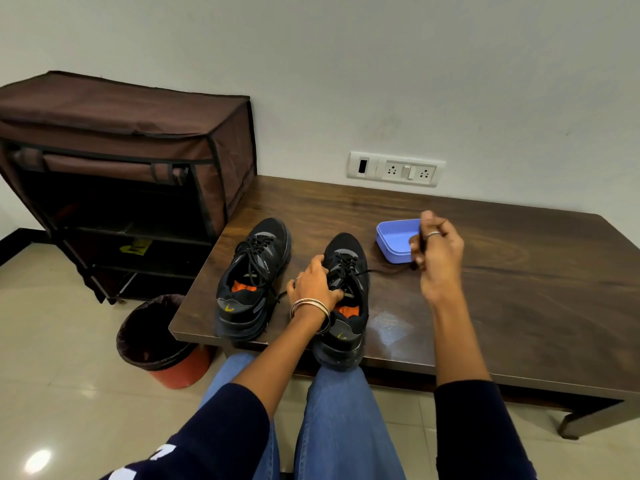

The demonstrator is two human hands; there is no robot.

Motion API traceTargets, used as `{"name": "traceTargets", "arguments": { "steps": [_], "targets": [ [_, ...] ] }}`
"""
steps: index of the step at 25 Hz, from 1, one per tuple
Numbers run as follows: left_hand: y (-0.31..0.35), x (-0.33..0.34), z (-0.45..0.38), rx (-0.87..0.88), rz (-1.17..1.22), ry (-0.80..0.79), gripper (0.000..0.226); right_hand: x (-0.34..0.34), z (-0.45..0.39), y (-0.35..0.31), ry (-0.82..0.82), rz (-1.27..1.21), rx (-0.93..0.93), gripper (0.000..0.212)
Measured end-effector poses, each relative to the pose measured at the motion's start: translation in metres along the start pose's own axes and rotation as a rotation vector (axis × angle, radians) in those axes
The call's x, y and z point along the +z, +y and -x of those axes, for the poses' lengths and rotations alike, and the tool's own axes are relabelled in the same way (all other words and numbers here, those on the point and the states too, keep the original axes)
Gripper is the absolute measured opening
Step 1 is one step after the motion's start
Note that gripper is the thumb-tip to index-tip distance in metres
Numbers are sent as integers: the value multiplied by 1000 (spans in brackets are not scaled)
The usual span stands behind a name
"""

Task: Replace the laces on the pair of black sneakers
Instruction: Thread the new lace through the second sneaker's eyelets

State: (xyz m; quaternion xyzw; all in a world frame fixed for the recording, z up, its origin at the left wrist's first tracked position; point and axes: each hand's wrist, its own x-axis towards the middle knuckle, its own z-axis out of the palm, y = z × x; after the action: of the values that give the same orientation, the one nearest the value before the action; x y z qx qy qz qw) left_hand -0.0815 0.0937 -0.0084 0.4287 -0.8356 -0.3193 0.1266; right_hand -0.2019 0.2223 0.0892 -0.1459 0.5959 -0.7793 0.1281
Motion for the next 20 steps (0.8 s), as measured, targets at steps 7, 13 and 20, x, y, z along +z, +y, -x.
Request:
{"name": "traceTargets", "arguments": {
  "steps": [7,13,20],
  "targets": [
    [1,-3,4,29,-12,17,70,5,7,67,-362,1131,149,20],
    [1,1,6,34,-25,59,52,-3,1,40,-99,858,79,32],
    [-4,0,15,243,-282,207,36,0,-3,16,-263,1178,32,19]
  ]
}}
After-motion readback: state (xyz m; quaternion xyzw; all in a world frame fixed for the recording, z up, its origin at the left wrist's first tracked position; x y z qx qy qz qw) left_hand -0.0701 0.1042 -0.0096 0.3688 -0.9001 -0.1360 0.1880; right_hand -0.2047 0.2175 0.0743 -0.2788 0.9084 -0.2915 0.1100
